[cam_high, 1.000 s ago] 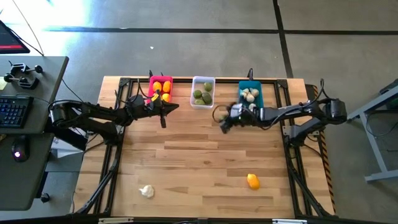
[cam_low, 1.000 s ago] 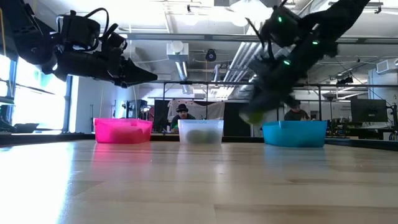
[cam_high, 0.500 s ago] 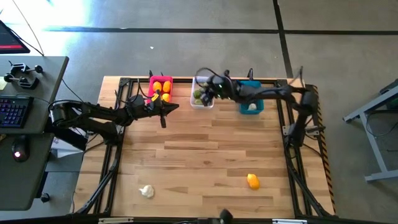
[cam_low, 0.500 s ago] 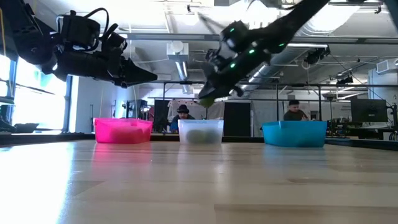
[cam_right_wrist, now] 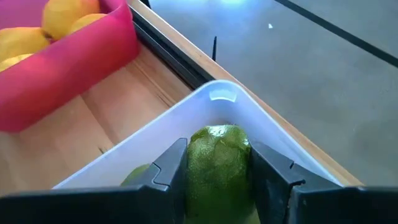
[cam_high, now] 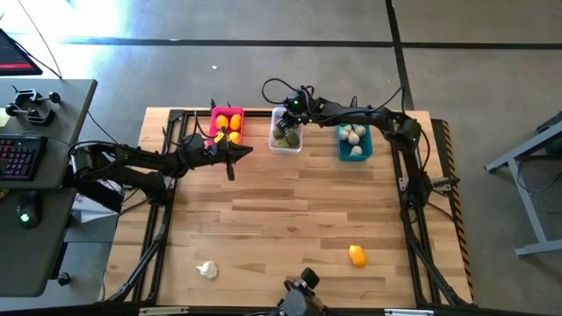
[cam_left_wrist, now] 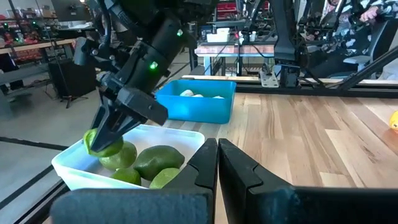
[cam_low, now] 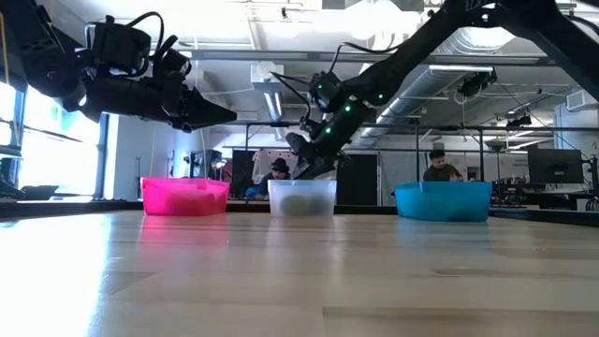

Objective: Sort produce into baskets
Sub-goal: Put the lime into the transparent bin, then put the lemon into the pink bin, then put the white garlic into the blue bin

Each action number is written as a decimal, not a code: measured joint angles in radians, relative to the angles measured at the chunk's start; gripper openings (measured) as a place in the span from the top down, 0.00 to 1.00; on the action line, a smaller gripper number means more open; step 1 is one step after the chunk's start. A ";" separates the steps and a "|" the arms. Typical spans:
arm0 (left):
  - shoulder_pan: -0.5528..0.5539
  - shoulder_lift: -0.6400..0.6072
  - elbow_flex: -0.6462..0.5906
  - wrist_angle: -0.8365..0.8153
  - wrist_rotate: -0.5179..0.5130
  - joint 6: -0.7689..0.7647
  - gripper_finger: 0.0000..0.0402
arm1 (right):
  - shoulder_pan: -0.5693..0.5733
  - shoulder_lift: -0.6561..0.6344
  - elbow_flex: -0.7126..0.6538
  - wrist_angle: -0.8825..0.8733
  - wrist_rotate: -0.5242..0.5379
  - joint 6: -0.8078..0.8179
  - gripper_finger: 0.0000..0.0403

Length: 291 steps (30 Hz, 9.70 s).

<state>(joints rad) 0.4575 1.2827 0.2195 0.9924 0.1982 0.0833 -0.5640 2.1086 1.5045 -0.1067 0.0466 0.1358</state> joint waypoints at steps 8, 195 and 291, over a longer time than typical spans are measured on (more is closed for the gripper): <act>0.000 0.000 0.000 -0.001 0.000 -0.002 1.00 | 0.004 0.003 0.003 -0.002 -0.003 -0.006 0.56; -0.297 0.020 0.430 -0.474 -0.143 0.104 0.67 | 0.596 -0.529 -0.661 0.450 0.265 -0.169 0.14; -1.231 -0.058 0.535 -1.555 -0.171 -0.747 0.76 | 0.799 -0.445 -0.662 0.493 0.125 -0.121 0.99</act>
<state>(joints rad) -0.7732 1.2249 0.7543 -0.5623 0.0273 -0.6640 0.2354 1.6632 0.8421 0.3862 0.1714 0.0151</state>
